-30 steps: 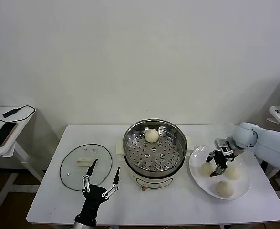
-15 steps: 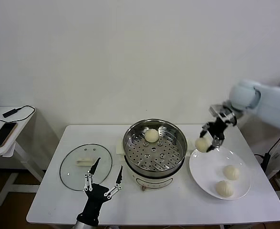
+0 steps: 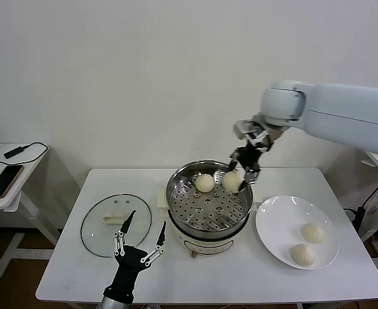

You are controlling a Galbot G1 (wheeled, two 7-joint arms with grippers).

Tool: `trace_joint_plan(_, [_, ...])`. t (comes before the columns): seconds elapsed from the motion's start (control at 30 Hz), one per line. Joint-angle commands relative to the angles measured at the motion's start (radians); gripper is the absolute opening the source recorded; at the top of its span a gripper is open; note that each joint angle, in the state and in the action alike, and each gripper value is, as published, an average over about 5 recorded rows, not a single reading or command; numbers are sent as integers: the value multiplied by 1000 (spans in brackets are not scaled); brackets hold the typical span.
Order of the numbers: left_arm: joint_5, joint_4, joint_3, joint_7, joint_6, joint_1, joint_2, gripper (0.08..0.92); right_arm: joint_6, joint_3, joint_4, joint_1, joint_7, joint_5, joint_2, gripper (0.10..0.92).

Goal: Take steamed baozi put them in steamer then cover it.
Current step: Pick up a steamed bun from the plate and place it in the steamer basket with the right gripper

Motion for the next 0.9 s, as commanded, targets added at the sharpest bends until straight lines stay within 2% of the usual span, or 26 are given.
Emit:
trace_joint_plan(0.03, [-2,4,-2,-1,3,-6,1,823,-40,-19,-82,-91,125,64,201,670])
trace_joint_plan(0.33, [-4,11,-2,-3,5,-13,0,823,-40,-12,-150,-161,185,77,272,670])
trace_joint_plan(0.9, [-4,14,-10,-3,4,-13,-2,823,-36,6,-159,-220,184,56,278,670])
